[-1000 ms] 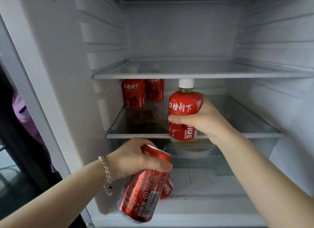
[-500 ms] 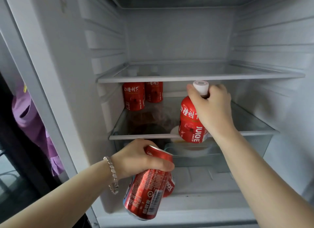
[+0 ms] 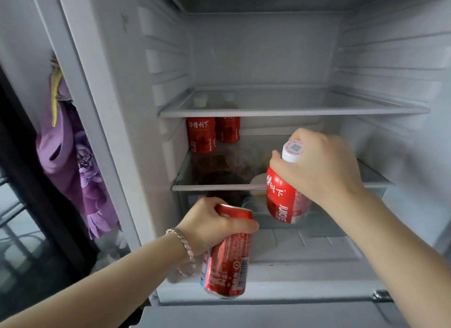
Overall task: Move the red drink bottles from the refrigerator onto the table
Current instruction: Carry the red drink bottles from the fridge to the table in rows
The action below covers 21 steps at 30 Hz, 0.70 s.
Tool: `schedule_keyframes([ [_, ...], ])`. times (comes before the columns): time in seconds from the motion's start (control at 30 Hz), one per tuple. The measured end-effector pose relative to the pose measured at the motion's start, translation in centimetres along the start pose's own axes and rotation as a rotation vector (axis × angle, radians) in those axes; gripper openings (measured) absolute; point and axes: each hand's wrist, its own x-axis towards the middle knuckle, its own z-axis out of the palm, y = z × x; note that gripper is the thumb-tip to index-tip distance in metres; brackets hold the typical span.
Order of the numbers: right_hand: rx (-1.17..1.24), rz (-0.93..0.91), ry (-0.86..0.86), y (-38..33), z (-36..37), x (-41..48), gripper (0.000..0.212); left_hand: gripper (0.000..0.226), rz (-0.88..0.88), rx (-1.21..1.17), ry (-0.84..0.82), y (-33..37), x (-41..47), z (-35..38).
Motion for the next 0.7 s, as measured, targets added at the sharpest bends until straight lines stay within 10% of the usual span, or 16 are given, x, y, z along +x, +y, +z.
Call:
schedule_keyframes([
  [0.27, 0.040, -0.237, -0.317, -2.4, -0.1, -2.6, 0.025, 0.048, 0.027, 0.190, 0.343, 0.9, -9.2, 1.2],
  [0.7, 0.462, -0.961, -0.707, -11.8, -1.3, -20.9, 0.023, 0.047, -0.410, 0.090, 1.083, -3.5, -34.1, 8.5],
])
